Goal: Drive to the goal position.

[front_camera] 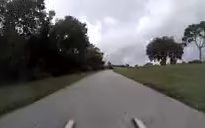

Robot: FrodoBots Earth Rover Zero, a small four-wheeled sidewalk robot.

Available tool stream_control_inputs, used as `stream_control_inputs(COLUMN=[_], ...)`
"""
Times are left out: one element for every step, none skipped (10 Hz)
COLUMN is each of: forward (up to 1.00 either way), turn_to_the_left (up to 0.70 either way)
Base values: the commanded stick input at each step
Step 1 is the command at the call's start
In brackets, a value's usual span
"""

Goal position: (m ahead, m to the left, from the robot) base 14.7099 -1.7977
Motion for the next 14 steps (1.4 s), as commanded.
stream_control_inputs(forward=[0.70,0.70,0.70,0.70,0.70,0.70,0.70,0.70,0.70,0.70,0.70,0.70,0.70,0.70], turn_to_the_left=[0.00,0.00,0.00,0.00,0.00,0.00,0.00,0.00,0.00,0.00,0.00,0.00,0.00,0.00])
